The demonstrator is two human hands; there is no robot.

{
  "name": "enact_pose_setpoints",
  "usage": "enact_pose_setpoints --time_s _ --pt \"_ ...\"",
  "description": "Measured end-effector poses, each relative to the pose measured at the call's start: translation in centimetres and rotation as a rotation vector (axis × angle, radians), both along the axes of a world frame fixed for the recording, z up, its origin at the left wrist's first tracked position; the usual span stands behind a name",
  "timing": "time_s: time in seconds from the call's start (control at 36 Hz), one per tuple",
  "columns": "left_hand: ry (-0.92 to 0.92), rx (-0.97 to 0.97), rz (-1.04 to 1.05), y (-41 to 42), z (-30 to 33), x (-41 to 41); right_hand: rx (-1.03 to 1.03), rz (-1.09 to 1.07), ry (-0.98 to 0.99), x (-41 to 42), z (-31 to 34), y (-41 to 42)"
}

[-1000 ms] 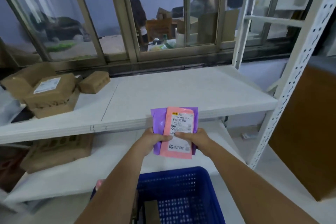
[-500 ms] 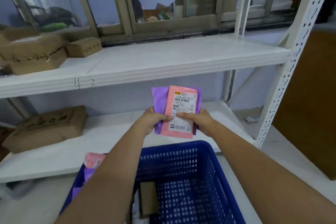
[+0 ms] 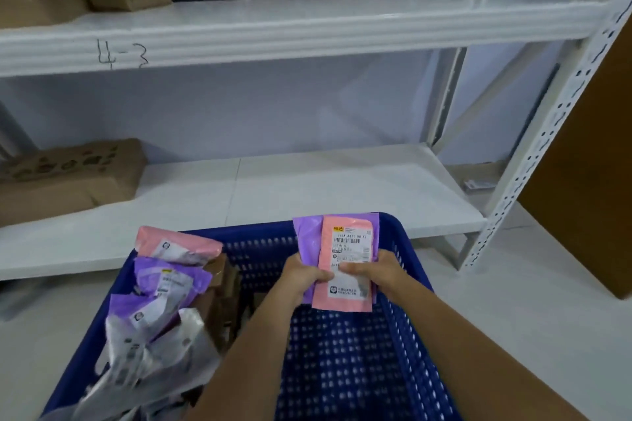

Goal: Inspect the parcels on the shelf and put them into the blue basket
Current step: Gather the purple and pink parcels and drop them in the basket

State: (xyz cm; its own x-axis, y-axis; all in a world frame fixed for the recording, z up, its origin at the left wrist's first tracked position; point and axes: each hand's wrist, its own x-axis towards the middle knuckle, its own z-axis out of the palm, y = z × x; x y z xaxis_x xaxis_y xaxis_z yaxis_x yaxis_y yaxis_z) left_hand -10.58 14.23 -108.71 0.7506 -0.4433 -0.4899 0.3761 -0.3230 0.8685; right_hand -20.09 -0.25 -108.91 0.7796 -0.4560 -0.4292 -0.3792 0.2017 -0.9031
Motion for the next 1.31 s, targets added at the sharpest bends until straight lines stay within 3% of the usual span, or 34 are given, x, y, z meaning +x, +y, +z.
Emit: enact_pose_setpoints --time_s 0.14,0.31,0.47,0.69,0.92,1.11,1.31 --pt "0.01 0.085 -0.007 -1.6 -5.8 0.7 -0.025 -0.069 0.112 1.1 -5.7 -1.1" --pt "-0.008 -0.001 -0.003 -3.2 -10.6 1.0 -0.09 -0.146 0.22 2.7 -11.5 -2.4" --pt "-0.04 0.07 0.036 -4.9 -15.7 2.1 -0.145 -0.223 0.276 4.0 -15.5 -2.8" --pt "-0.009 0.153 0.048 -6.3 -22.1 1.8 -0.272 -0.171 0.392 4.1 -21.5 -3.8" --pt "-0.076 0.306 0.039 -7.2 -24.7 2.1 -0.364 -0.121 0.479 4.8 -23.1 -3.7" --pt "-0.169 0.464 -0.085 -6.9 -26.1 2.6 -0.31 -0.11 0.518 4.3 -25.3 -2.6" --pt "-0.166 0.44 -0.112 -7.1 -26.6 2.7 -0.362 -0.164 0.521 4.4 -25.9 -2.5"
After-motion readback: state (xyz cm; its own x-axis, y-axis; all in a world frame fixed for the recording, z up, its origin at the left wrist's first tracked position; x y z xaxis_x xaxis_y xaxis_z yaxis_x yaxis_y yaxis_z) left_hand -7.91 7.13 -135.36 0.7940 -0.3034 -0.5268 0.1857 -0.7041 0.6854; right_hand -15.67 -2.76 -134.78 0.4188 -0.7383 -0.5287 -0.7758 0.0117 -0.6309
